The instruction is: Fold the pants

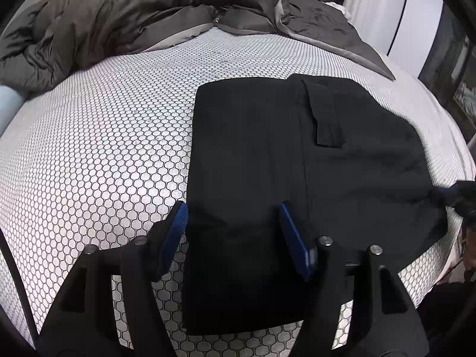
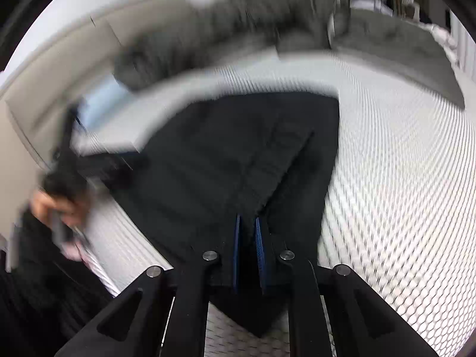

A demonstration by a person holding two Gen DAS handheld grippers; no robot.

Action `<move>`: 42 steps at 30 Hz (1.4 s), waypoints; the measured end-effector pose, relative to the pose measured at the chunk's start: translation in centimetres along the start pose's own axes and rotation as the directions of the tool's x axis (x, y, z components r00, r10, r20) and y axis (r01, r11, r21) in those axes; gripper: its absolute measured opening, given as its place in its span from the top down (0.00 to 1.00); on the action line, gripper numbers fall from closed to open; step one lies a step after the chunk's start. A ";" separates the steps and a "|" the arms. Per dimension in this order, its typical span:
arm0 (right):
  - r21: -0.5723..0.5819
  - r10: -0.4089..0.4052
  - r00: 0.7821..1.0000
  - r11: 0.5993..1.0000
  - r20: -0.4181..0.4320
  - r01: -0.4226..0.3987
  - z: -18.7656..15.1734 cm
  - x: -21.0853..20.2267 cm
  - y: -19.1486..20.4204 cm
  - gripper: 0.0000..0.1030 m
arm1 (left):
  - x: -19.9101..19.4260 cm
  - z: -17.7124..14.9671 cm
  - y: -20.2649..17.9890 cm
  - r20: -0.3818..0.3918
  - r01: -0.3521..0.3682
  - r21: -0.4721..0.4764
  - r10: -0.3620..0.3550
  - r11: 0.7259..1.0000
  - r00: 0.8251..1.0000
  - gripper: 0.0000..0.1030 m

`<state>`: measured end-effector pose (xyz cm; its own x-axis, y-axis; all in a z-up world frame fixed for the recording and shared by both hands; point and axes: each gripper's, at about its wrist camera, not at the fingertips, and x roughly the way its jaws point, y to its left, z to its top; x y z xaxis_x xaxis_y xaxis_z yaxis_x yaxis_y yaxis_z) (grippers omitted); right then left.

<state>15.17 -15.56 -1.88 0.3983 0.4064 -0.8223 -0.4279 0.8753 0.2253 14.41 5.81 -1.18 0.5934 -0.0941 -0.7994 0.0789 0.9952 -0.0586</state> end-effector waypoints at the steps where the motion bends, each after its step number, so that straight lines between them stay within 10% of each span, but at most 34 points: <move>1: 0.002 0.005 1.000 1.000 -0.030 -0.005 -0.3 0.7 -0.3 0.85 | 0.0 -0.1 0.0 -0.003 -0.006 0.006 0.006 1.000 1.000 0.34; 6: 0.086 0.052 0.991 0.994 0.126 -0.063 0.2 -3.3 -2.2 0.21 | -1.1 -0.4 0.6 -0.010 0.028 0.020 -0.028 0.999 1.000 0.33; 11: 0.239 0.107 0.989 0.963 0.098 -0.127 0.2 -1.4 -4.9 0.21 | -0.5 -1.2 2.2 -0.041 0.043 -0.029 -0.044 0.999 0.998 0.24; 13: 0.293 0.141 0.989 0.945 0.041 -0.147 0.4 0.8 -5.3 0.24 | -0.2 -1.5 2.6 -0.046 0.084 -0.059 -0.086 0.995 0.995 0.38; 18: 0.208 0.115 0.990 0.970 0.076 -0.129 2.6 1.5 -3.4 0.63 | -0.3 -0.9 2.0 -0.028 0.114 -0.069 -0.116 0.991 0.993 0.56; 21: 0.205 0.044 0.989 0.976 0.144 -0.073 4.6 2.1 -3.9 0.64 | 0.7 0.7 1.4 -0.031 0.092 -0.069 -0.094 0.993 0.995 0.58; 26: 0.361 0.042 0.997 0.931 0.057 -0.059 4.9 4.4 -6.8 0.41 | 2.8 2.3 1.3 -0.046 0.065 -0.094 -0.069 0.993 0.997 0.54; 40: 0.156 -0.047 0.997 0.987 0.059 0.037 -1.2 -0.1 -2.5 0.35 | -0.1 -1.8 0.4 0.010 -0.045 -0.007 0.045 0.999 0.999 0.29; 42: 0.167 -0.046 0.991 0.986 0.126 0.025 -1.2 -1.3 -2.1 0.12 | -0.2 -1.8 0.2 0.031 -0.070 -0.006 0.070 0.998 0.997 0.25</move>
<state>14.61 -18.28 -1.88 0.5167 0.3955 -0.7594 -0.2763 0.9165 0.2893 12.85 6.06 -2.05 0.6217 -0.0252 -0.7829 0.0329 0.9994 -0.0060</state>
